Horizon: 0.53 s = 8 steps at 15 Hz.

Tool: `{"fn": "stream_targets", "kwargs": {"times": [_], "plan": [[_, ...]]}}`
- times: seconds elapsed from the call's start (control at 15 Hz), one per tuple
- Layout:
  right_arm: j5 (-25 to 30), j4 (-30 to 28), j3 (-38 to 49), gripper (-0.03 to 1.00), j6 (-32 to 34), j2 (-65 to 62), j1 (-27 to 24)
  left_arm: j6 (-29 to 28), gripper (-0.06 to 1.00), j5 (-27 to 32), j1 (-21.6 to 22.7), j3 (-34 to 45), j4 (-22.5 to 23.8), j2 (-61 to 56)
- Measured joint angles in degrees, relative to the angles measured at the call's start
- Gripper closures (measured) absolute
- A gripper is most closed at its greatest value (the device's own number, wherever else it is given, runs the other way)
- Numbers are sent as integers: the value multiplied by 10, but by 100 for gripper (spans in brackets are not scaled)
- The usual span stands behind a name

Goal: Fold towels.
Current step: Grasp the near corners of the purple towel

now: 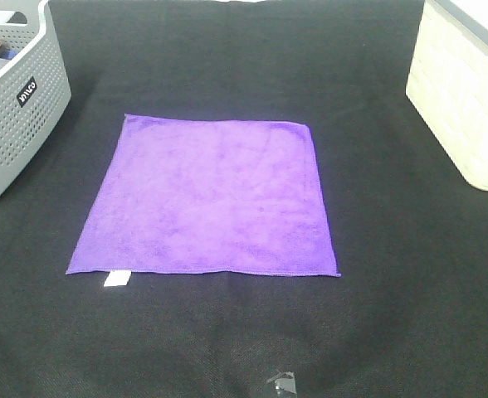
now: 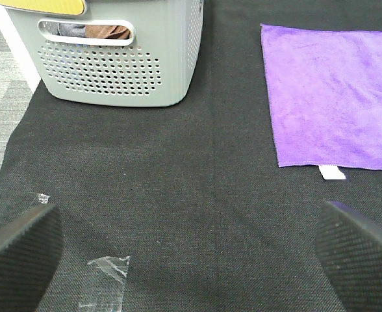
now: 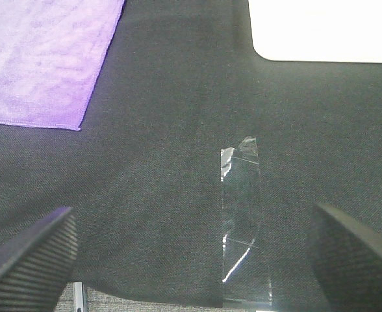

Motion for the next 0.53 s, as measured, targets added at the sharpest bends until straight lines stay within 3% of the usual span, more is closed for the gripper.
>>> {"fn": "stream_targets", "kwargs": {"times": [0.4,0.53], "plan": [[-4,3,-2,7,1,0,0,0,-4,0,0,0,0,0],[-17,20,-26,7,32,13,0,0,-4,10,0,-6,1,23]]}}
